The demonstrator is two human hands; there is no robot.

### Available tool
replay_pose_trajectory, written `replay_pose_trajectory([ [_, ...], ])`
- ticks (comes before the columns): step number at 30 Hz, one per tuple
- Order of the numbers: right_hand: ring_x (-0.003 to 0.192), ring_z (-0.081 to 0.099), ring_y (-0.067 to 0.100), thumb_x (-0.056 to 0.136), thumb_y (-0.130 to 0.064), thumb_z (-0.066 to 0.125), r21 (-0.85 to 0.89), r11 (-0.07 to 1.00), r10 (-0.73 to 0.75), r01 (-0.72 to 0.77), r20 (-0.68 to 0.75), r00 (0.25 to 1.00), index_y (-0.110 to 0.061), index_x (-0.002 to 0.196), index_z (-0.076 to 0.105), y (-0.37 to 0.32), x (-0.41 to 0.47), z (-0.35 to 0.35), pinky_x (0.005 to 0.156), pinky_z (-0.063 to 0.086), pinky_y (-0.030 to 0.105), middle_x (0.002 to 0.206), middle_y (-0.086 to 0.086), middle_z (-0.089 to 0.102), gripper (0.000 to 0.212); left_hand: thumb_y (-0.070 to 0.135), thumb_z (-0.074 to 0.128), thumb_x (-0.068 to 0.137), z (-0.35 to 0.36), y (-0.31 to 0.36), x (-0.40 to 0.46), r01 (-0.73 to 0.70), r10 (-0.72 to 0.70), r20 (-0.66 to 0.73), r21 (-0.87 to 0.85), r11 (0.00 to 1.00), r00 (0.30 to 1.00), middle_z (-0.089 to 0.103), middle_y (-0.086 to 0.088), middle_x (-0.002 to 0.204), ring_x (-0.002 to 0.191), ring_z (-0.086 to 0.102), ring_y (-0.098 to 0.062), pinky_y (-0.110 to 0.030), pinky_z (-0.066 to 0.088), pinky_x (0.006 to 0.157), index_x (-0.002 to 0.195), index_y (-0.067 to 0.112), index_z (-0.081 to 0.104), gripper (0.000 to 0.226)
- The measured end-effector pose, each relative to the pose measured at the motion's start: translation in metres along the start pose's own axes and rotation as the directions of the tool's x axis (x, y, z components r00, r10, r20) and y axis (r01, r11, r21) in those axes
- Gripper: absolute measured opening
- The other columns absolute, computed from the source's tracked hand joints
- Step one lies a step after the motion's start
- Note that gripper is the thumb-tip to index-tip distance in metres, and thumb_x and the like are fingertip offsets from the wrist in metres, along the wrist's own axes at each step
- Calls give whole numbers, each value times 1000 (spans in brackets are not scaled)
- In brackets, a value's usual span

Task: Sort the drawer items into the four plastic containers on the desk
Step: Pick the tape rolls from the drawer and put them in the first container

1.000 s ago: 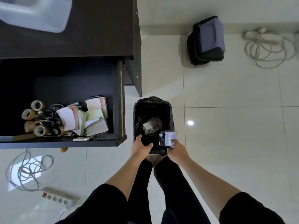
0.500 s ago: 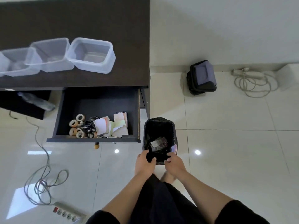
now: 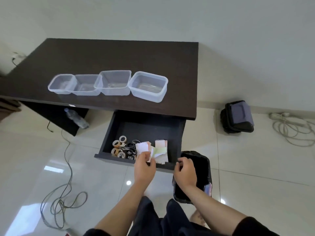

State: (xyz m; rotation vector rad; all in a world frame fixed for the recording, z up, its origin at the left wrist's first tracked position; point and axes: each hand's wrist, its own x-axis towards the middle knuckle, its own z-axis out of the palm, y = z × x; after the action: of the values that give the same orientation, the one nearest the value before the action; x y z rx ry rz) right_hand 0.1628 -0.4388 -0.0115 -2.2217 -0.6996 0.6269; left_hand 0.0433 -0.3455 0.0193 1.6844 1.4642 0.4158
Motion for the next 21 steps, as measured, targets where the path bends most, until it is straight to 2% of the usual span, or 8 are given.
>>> replay_pose_trajectory([
  [5,83,56,20,88,-17,55,-93,994,-67,63,-44,997,-15,100,60,-41,18,37,62,50,35,96,0,54,14,19,56,91,-50,-26,67,22,-24,41,49,999,999,58,1,115,103,55,-12,-22,44,85,118,13,55,27],
  [9,86,56,18,89,-17,53,-106,988,-102,109,77,992,-13,103,58,-86,35,83,70,51,34,99,0,57,16,20,59,89,-84,-56,119,83,-94,119,98,992,988,57,-4,120,103,57,-15,-24,45,87,118,13,55,30],
  [13,88,56,16,90,-18,52,-84,994,-49,67,203,978,-14,111,57,-117,43,130,74,50,31,105,1,58,22,22,60,87,-114,-77,160,148,-168,144,136,979,975,61,-5,118,101,60,-19,-31,50,89,115,16,56,28],
  [18,95,57,17,85,-12,57,-108,994,4,31,311,950,-13,107,59,-132,46,170,82,48,26,105,3,61,22,17,56,90,-130,-82,192,66,-145,292,264,962,945,63,-3,121,112,58,-23,-29,44,93,121,13,56,32],
  [21,99,59,20,82,-12,60,-162,986,20,49,398,917,-16,110,60,-135,53,183,84,49,29,108,2,62,29,14,54,87,-129,-85,204,7,-172,408,375,927,896,65,-8,118,106,60,-26,-30,47,87,120,13,58,33],
])
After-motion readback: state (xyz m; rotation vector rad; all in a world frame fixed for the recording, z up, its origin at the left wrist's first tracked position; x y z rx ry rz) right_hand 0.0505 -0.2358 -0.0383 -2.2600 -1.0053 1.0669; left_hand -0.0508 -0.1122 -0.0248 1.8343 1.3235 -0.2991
